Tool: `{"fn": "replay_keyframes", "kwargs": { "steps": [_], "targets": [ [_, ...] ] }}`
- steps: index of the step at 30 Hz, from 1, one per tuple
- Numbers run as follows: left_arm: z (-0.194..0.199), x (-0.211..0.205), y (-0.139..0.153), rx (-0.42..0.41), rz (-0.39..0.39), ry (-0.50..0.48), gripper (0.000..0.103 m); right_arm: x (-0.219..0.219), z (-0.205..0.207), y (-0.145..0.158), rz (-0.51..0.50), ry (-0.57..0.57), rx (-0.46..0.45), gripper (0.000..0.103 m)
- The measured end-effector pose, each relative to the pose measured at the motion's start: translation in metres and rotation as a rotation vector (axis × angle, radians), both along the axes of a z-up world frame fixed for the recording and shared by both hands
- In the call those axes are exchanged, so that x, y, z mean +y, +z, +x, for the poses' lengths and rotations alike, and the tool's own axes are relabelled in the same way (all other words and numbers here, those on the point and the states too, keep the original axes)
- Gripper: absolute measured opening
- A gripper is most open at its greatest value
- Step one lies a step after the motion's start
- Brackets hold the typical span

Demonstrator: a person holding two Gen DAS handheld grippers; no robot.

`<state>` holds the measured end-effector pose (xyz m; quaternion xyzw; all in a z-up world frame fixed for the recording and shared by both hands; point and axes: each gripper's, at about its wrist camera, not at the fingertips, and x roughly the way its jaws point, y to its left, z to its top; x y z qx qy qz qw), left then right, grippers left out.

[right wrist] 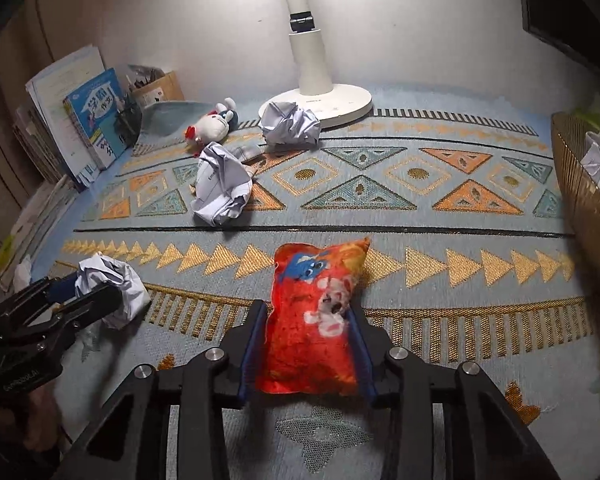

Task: Organize objects
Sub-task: 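Carry the paper ball and red snack bag into the amber bowl and open both tools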

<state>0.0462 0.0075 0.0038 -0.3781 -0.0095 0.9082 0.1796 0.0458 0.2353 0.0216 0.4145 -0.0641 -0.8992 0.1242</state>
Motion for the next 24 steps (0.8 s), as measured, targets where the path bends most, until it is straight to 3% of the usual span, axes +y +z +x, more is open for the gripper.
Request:
{"fn": "replay_keyframes", "kwargs": {
  "steps": [2, 5, 8, 9, 10, 12, 13, 16, 18, 20, 22, 24],
  "targets": [
    [0.0, 0.0, 0.0, 0.0, 0.001, 0.006, 0.049, 0.0, 0.01, 0.008, -0.019, 0.023, 0.046, 0.022],
    [0.005, 0.0, 0.003, 0.009, 0.008, 0.027, 0.049, -0.004, 0.019, 0.012, -0.003, 0.021, 0.053, 0.021],
    [0.013, -0.004, 0.002, -0.037, 0.131, 0.039, 0.049, -0.002, 0.019, 0.006, 0.02, 0.004, 0.015, 0.021],
    [0.016, -0.003, 0.002, -0.037, 0.127, 0.061, 0.049, 0.0, 0.018, 0.005, 0.006, 0.008, 0.001, 0.023],
    [0.019, 0.0, 0.002, -0.02, 0.095, 0.082, 0.049, 0.003, 0.015, 0.003, -0.009, 0.008, -0.021, 0.029],
    [0.022, 0.009, 0.003, 0.008, 0.037, 0.076, 0.049, 0.005, 0.009, -0.003, -0.033, 0.002, -0.082, 0.06],
    [0.021, 0.012, 0.002, 0.008, 0.013, 0.072, 0.049, 0.004, 0.008, -0.003, -0.051, 0.005, -0.071, 0.073],
    [0.021, 0.021, 0.001, 0.019, -0.042, 0.069, 0.049, -0.014, -0.002, -0.004, 0.065, -0.048, -0.086, 0.074],
    [0.022, 0.022, 0.001, 0.021, -0.053, 0.068, 0.049, -0.037, -0.008, -0.007, 0.224, -0.046, -0.077, 0.069],
    [0.021, 0.019, 0.001, 0.014, -0.039, 0.07, 0.049, -0.054, -0.005, -0.005, 0.295, -0.001, -0.031, 0.04],
    [0.019, 0.015, 0.0, 0.001, -0.02, 0.072, 0.049, -0.06, 0.001, -0.003, 0.355, 0.007, -0.003, 0.029],
    [0.018, 0.013, 0.0, -0.009, -0.009, 0.07, 0.049, -0.052, 0.008, 0.0, 0.258, 0.046, -0.009, 0.027]
  ]
}}
